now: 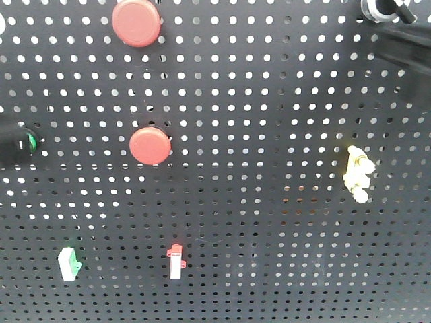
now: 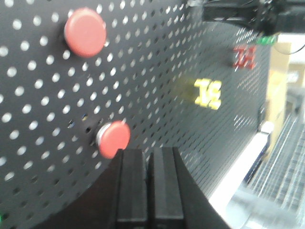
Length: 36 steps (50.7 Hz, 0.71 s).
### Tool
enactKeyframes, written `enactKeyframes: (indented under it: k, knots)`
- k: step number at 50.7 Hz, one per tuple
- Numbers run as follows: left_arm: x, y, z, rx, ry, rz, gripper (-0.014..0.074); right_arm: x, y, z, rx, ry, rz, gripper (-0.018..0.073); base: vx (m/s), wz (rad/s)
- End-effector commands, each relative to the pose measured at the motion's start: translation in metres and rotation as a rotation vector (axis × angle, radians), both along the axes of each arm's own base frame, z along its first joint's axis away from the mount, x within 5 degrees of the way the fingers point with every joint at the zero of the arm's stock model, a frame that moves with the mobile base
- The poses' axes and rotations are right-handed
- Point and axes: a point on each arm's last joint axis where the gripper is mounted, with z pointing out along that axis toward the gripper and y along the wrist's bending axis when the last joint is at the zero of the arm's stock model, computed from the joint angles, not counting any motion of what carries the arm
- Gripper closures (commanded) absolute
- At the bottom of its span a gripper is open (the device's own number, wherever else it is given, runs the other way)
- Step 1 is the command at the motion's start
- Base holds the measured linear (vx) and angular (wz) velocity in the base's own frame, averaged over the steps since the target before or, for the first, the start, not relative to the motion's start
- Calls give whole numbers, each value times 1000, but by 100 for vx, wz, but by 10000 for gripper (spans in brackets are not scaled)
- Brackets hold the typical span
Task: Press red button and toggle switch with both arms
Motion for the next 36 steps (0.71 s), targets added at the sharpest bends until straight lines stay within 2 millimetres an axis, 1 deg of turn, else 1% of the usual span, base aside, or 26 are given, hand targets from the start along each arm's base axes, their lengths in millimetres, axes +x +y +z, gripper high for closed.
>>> enactKeyframes:
  k: [1,8,9,11,12,13,15,17,19,23,24,25,29,36]
  knots:
    - [0,2,4,-58,-11,24,595,-23,-11,5,34,-66,-60,562,0,0]
    - [4,2,-18,-51,43,47,595,-57,-20,-19,23,-82,-89,562,0,0]
    - [3,4,-24,-47,49,61,595,-60,-20,-25,18,-77,-91,562,0,0]
    - [1,7,-29,-51,43,87,595,-73,-23,-30,19,-90,-92,562,0,0]
    - [1,9,-37,-41,50,108,595,-78,-24,-35,21,-91,-92,562,0,0]
    - [-1,11,-43,-38,51,128,595,-85,-26,-41,22,-94,-92,562,0,0]
    - [-3,15,-52,-41,55,166,595,-94,-27,-49,18,-98,-93,562,0,0]
    - [-9,20,-66,-31,66,207,595,-103,-29,-60,5,-104,-98,562,0,0]
    - [-14,24,-76,-38,80,233,595,-111,-31,-71,-10,-110,-104,562,0,0]
    - [-24,31,-99,-27,130,274,595,-121,-34,-91,-61,-116,-120,562,0,0]
    - [-26,33,-108,-12,145,288,595,-125,-35,-96,-80,-126,-127,562,0,0]
    - [-30,35,-112,-12,145,295,595,-127,-35,-101,-89,-126,-129,562,0,0]
    - [-42,43,-138,9,170,344,595,-133,-38,-119,-135,-127,-146,562,0,0]
    - [-64,59,-167,8,125,431,595,-136,-39,-147,-226,-108,-167,562,0,0]
